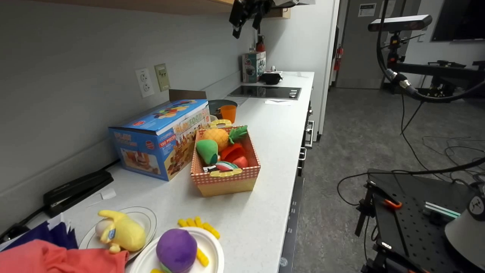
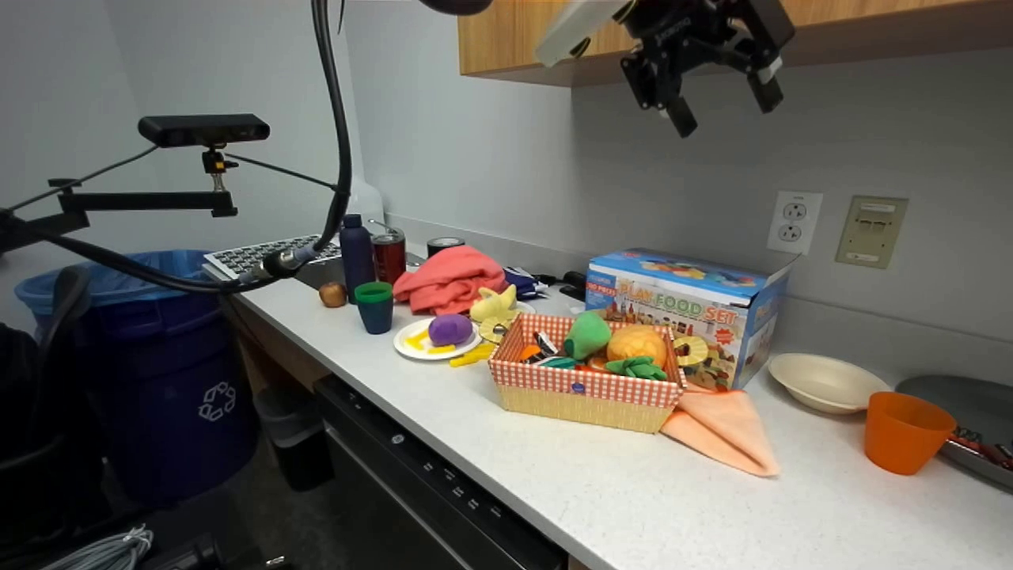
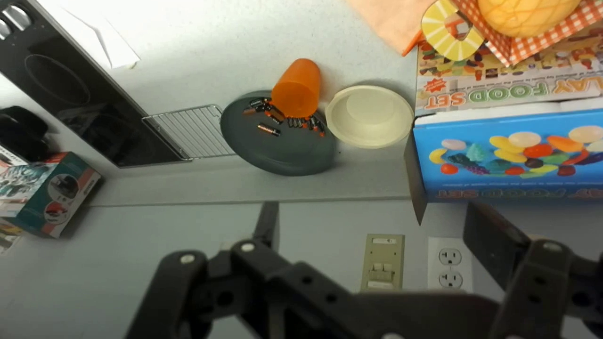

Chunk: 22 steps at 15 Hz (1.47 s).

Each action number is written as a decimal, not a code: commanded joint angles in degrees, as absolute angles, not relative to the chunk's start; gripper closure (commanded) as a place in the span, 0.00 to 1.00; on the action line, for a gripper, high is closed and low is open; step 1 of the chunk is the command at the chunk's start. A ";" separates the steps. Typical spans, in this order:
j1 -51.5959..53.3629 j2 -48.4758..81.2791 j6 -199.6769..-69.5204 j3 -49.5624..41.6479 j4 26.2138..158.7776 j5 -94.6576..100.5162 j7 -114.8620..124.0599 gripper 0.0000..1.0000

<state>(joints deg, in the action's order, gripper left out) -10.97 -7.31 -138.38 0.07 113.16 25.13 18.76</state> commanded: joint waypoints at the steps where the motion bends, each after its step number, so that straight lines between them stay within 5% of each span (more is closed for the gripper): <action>1: -10.25 -8.70 -138.35 -0.98 109.29 26.36 20.01 0.00; 22: -12.48 -4.22 -148.95 0.10 98.33 59.71 54.25 0.00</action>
